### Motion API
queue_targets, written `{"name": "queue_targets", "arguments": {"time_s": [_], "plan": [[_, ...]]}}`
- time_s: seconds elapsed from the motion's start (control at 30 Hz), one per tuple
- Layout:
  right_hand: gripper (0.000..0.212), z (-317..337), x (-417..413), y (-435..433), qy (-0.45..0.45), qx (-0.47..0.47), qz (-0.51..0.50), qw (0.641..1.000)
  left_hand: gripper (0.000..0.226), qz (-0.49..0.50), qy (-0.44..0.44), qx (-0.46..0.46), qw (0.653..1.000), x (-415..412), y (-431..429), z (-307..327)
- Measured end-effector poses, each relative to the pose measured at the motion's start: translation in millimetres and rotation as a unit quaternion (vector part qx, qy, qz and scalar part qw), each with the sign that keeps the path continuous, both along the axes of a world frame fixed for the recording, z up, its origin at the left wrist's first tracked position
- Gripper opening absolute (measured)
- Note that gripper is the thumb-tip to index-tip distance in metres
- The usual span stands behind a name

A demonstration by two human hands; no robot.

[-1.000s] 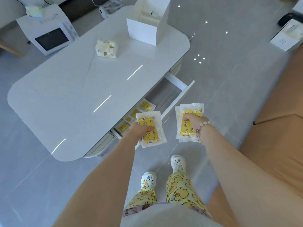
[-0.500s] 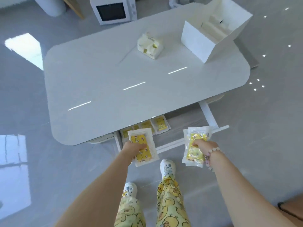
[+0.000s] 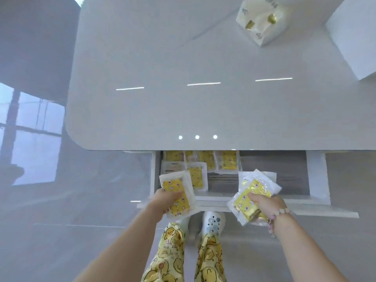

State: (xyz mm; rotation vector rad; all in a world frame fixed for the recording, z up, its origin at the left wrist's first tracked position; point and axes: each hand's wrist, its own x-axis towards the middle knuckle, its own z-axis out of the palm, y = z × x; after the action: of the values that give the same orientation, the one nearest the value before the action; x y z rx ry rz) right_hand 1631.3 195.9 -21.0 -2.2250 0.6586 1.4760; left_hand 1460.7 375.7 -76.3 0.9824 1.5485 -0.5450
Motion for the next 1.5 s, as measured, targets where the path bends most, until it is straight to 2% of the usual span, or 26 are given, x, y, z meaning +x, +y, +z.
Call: {"name": "queue_targets", "arguments": {"time_s": [0.07,0.2,0.27,0.43,0.53,0.6,0.73,0.83,0.93,1.07,1.2,1.37,1.43,1.5], "plan": [[0.038,-28,11,5,0.003,0.003,0.006,1.0,0.004,0.015,-0.022,0.01,1.0,7,4,-26],[0.056,-85,37,9,-0.015,-0.013,0.034,0.999,0.018,0.006,-0.045,0.039,0.998,25,10,-78],[0.055,-110,44,13,-0.013,-0.02,0.062,0.998,0.019,-0.019,-0.056,0.061,0.996,33,9,-101],[0.034,-164,40,32,0.011,-0.038,0.179,0.983,0.009,-0.109,-0.076,0.127,0.983,54,-7,-144],[0.032,-185,32,44,0.003,-0.028,0.227,0.973,0.016,-0.184,-0.09,0.168,0.964,60,-19,-162],[0.038,-193,26,48,0.005,-0.033,0.241,0.97,0.021,-0.217,-0.087,0.18,0.956,60,-26,-172],[0.064,-209,19,44,-0.011,-0.035,0.233,0.972,0.023,-0.194,-0.058,0.174,0.964,58,-38,-190],[0.057,-225,16,36,-0.027,-0.022,0.206,0.978,0.026,-0.172,-0.033,0.19,0.966,59,-43,-198],[0.049,-232,15,33,-0.043,-0.047,0.175,0.982,0.02,-0.159,-0.02,0.193,0.968,63,-47,-196],[0.053,-231,9,30,-0.085,-0.101,0.172,0.976,0.016,-0.135,0.019,0.21,0.968,69,-54,-193],[0.053,-232,5,31,-0.13,-0.121,0.172,0.969,0.032,-0.166,0.07,0.228,0.957,72,-55,-186],[0.049,-227,6,35,-0.111,-0.12,0.166,0.972,0.053,-0.208,0.051,0.274,0.937,69,-54,-189],[0.048,-227,3,33,-0.106,-0.107,0.157,0.976,0.05,-0.255,0.06,0.283,0.923,67,-53,-190],[0.045,-227,3,34,-0.106,-0.101,0.128,0.981,0.036,-0.304,0.063,0.277,0.909,68,-53,-190]]}}
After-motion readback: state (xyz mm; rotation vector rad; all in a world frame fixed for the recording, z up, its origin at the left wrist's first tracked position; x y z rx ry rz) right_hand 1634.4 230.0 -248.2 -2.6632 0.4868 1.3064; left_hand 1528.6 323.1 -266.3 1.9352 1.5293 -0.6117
